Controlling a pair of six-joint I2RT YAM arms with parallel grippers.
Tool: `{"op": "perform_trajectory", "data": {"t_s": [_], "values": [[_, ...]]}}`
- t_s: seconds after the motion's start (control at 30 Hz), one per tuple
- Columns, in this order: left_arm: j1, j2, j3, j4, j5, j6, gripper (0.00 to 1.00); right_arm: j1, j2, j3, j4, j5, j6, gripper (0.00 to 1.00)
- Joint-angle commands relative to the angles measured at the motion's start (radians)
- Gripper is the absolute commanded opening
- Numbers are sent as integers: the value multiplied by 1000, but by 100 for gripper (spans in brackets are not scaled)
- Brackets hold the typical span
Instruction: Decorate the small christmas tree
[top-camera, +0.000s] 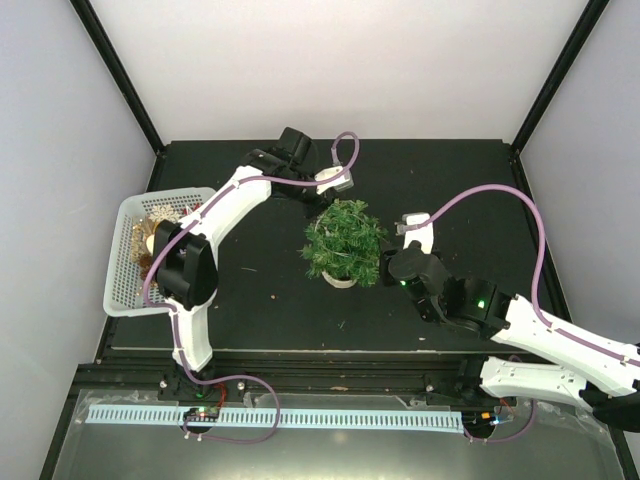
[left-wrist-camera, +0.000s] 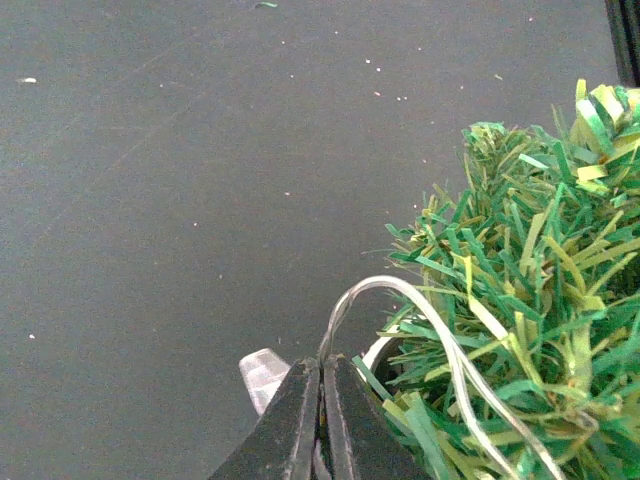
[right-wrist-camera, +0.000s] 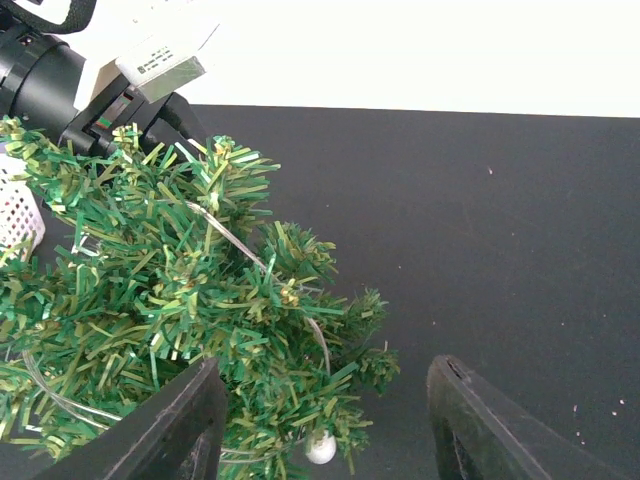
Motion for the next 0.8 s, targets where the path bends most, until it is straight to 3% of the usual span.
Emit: {"op": "perform_trajectory", "data": {"t_s": [0.0, 0.2, 0.3, 0.77], "values": [[-8, 1, 47, -39, -42, 17, 7, -7, -5, 2, 13, -8, -3, 58], [-8, 0, 51, -45, -89, 1, 20, -7, 3, 2, 4, -20, 8, 62], [-8, 2, 51, -48, -118, -1, 24, -7, 5, 3, 2, -30, 17, 69], [46, -105, -80, 1, -145, -12, 35, -6, 31, -71, -39, -139, 124, 72]]}}
